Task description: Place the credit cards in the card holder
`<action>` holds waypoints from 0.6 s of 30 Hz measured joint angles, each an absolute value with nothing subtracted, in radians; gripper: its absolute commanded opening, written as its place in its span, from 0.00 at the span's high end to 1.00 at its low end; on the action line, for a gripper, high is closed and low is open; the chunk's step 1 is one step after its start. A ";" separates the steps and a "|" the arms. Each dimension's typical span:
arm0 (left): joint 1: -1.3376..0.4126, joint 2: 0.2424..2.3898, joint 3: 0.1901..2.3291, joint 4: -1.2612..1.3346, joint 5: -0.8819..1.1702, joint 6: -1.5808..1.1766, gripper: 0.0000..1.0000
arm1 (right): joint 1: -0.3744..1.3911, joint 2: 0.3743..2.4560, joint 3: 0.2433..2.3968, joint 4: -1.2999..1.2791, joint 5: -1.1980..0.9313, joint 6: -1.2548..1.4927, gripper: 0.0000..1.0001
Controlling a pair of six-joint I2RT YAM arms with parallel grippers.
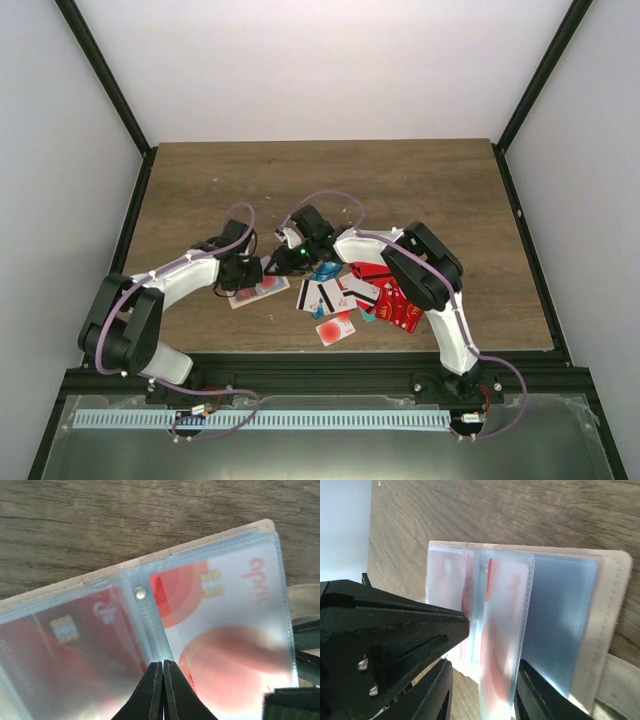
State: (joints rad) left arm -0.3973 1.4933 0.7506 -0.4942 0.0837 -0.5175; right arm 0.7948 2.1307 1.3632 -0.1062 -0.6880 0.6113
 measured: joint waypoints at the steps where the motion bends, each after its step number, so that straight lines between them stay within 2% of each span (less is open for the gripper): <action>1: -0.398 1.482 0.752 -0.505 0.083 -0.517 0.96 | 0.797 2.131 1.367 -0.108 -0.688 0.611 0.65; 11: -0.398 1.356 0.780 -0.593 0.072 -0.522 0.96 | 0.828 2.144 1.433 -0.115 -0.705 0.618 0.64; 18: -0.396 1.228 0.813 -0.672 0.041 -0.531 0.95 | 0.871 2.204 1.518 -0.144 -0.706 0.622 0.60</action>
